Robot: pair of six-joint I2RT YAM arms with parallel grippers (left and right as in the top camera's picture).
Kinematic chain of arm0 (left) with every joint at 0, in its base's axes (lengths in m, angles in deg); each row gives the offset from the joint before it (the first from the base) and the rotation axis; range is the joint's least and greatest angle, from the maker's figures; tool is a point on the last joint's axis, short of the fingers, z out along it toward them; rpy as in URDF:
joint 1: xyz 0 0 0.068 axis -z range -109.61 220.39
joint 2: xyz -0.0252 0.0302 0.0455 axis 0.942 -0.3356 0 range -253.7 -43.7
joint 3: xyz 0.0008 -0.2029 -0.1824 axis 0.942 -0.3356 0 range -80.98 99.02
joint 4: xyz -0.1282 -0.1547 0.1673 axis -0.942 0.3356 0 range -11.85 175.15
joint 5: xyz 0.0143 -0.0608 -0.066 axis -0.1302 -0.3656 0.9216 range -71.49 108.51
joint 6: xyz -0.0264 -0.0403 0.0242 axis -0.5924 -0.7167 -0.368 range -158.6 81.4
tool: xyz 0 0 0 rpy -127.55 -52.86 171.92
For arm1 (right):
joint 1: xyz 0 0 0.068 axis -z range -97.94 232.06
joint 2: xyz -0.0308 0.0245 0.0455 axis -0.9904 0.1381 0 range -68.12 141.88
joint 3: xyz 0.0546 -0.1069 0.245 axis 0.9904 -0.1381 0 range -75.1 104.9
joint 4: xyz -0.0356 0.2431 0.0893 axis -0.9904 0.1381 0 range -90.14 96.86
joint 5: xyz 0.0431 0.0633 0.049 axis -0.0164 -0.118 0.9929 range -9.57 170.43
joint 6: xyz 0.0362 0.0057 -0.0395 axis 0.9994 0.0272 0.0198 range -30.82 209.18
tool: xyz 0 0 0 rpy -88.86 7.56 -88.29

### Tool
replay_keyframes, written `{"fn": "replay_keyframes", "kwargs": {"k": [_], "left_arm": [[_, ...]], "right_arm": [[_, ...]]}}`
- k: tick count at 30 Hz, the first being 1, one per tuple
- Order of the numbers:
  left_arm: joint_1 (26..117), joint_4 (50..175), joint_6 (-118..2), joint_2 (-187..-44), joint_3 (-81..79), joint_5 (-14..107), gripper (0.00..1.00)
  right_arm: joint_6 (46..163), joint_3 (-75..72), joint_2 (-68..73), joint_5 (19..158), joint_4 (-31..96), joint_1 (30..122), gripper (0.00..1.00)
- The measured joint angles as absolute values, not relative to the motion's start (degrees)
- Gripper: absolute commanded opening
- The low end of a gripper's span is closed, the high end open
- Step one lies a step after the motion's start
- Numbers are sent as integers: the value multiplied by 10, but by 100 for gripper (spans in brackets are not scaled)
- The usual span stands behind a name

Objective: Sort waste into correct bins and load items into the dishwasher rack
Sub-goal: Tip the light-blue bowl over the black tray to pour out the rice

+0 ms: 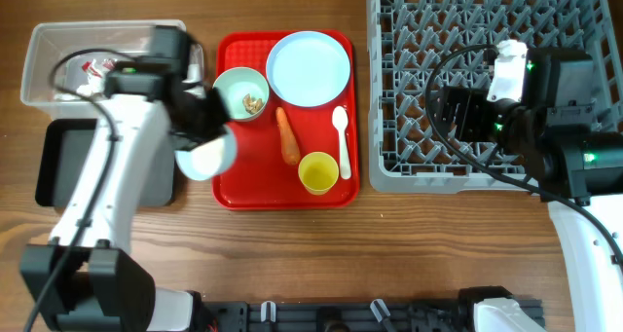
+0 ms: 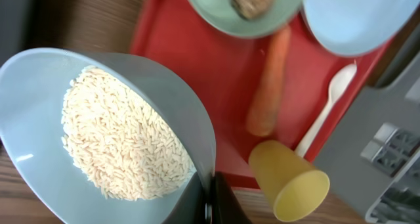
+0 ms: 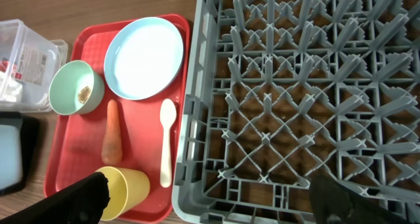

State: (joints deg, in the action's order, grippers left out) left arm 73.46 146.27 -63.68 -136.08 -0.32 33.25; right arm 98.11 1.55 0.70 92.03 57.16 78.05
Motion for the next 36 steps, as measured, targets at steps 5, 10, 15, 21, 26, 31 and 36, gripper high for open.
{"fn": "replay_keyframes", "kwargs": {"k": [5, 10, 15, 21, 26, 31, 36], "left_arm": [[569, 1455, -556, -1361, -3, 378, 4], [441, 1432, -484, -1361, -3, 456, 4], [329, 1416, -415, -1361, -3, 584, 4], [219, 1408, -353, -1376, -3, 684, 4], [179, 1404, -326, -1457, -2, 759, 4], [174, 1405, -313, -1524, -2, 837, 4], [173, 1438, -311, -1538, -2, 933, 4]], "right_arm": [[981, 15, 7, 920, 573, 781, 100], [981, 15, 7, 920, 573, 781, 100], [981, 15, 7, 920, 574, 781, 100], [981, 15, 7, 920, 574, 781, 100], [981, 15, 7, 920, 574, 781, 100], [981, 15, 7, 920, 575, 781, 100], [981, 15, 7, 920, 577, 781, 100]]}}
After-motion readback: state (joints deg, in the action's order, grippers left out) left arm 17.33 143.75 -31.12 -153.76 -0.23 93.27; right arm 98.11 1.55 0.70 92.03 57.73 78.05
